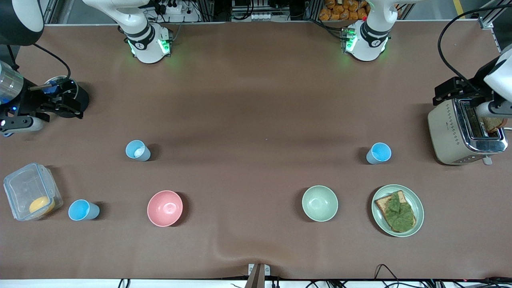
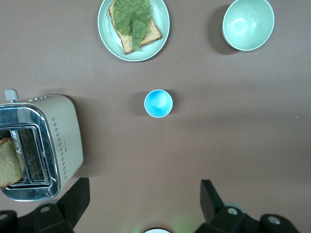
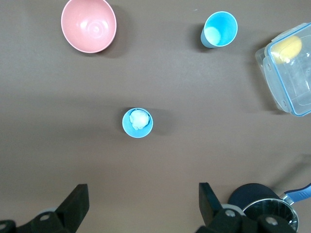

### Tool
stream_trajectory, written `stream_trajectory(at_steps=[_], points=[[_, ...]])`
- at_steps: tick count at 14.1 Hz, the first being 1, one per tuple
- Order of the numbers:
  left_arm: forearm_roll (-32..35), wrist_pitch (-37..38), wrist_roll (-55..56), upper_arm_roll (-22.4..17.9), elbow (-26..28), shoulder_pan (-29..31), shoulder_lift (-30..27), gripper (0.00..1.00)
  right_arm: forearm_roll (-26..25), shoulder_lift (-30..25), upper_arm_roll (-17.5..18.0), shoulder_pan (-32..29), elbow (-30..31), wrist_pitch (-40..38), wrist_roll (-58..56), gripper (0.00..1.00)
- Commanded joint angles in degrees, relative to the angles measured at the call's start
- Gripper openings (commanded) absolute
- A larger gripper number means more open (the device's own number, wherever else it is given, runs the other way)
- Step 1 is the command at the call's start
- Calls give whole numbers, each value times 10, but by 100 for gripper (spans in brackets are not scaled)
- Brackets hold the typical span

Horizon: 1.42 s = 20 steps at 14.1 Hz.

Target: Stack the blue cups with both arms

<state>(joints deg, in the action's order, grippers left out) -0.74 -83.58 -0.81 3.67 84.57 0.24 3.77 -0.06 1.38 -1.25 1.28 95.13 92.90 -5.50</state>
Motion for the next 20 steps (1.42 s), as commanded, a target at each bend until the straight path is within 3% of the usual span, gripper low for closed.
stream_trajectory(at_steps=[1, 9, 13, 16, 20], points=[[-9, 3, -9, 1, -5, 3, 18, 100, -11, 6, 2, 6, -1, -7, 8, 100], [13, -17, -4, 1, 9, 3, 105, 100, -10, 63, 2, 69, 2, -2, 14, 100], [13, -126, -3, 0, 87, 4, 109, 100, -33, 113, 1, 108, 8, 36, 21, 100], [13, -227, -3, 1, 160, 3, 110, 100, -35, 131, 2, 110, 53, 79, 28, 100], [27, -278, -3, -2, 167, 9, 176, 100, -35, 129, 2, 114, 149, 188, 28, 100]])
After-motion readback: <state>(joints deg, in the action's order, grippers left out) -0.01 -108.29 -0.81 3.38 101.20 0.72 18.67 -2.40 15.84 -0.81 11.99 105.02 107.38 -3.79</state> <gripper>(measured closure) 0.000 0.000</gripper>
